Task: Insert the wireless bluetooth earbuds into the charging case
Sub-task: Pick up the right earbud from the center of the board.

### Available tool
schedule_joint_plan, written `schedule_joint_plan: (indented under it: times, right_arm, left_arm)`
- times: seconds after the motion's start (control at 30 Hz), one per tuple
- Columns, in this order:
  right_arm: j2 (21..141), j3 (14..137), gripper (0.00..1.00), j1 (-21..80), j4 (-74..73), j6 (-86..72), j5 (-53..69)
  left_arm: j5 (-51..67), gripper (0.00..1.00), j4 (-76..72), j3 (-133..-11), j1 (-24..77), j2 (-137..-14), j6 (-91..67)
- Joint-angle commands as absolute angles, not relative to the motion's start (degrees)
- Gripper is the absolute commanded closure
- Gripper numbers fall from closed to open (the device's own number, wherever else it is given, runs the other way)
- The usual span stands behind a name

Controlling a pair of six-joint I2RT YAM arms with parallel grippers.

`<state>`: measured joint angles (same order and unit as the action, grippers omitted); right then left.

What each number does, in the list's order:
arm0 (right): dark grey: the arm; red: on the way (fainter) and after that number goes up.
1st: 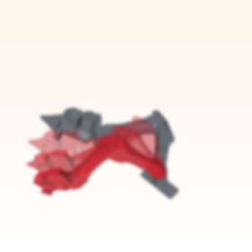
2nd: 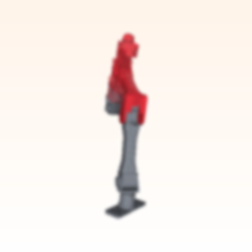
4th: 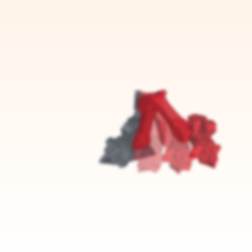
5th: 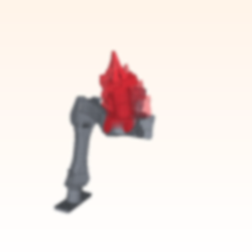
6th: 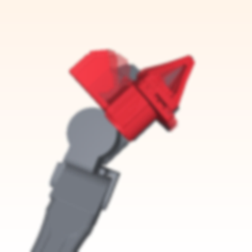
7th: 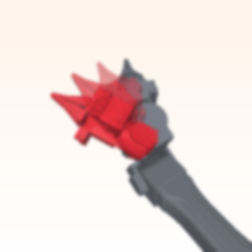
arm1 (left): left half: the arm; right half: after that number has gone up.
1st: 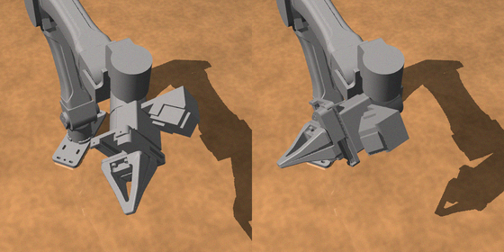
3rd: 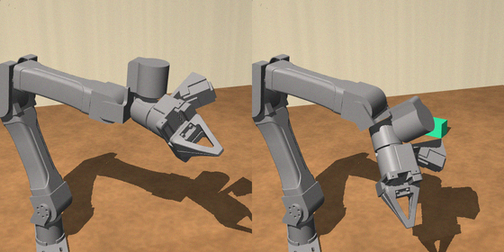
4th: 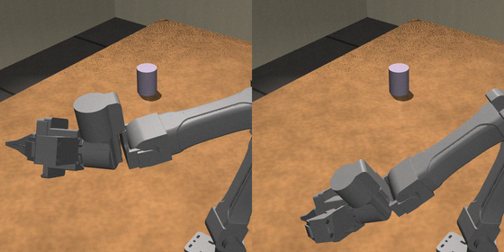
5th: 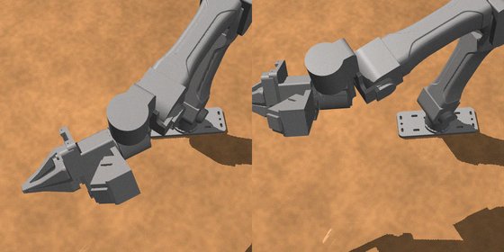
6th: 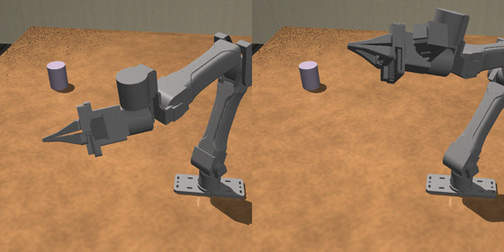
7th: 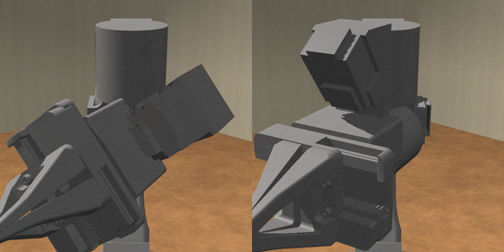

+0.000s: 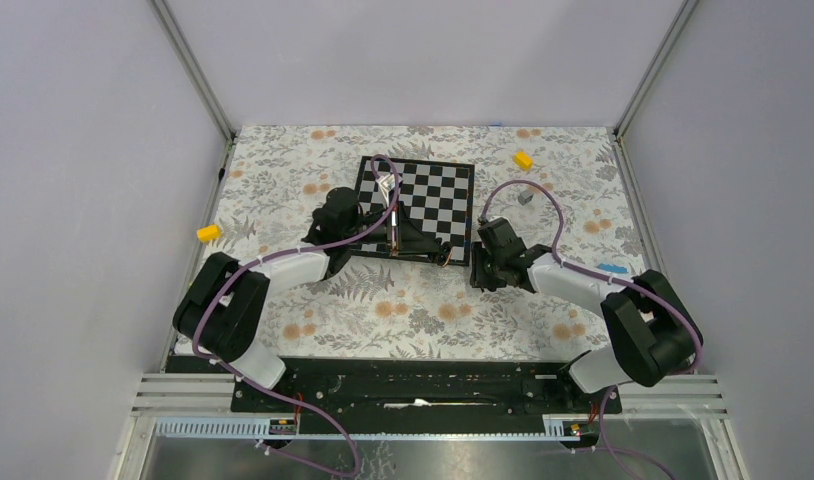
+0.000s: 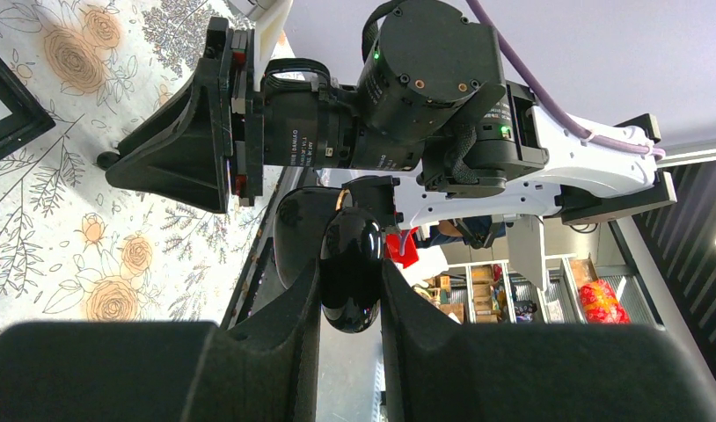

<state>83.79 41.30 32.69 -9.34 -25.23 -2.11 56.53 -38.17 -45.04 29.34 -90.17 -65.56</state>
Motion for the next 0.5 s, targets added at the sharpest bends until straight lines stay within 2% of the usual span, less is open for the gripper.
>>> schedule_joint_plan:
  times: [0.0,0.33,0.47]
  right_arm:
    - [84.85,43.29,0.62,33.22,-8.63,-23.94,-1.53]
    - [86.97,43.73,0.63,33.46,-8.87,-23.66,-3.67]
    - [88.25,44.41,0.67,33.74,-9.41,-23.35,-3.98]
  left_arm:
    - [56.96,1.0,-40.61,-46.51,29.52,-89.86,-65.04]
    - [56.99,1.0,-40.6,-46.93,29.66,-90.21,-65.13]
    - [57.1,1.0,-40.52,-47.19,29.71,-90.41,-65.13]
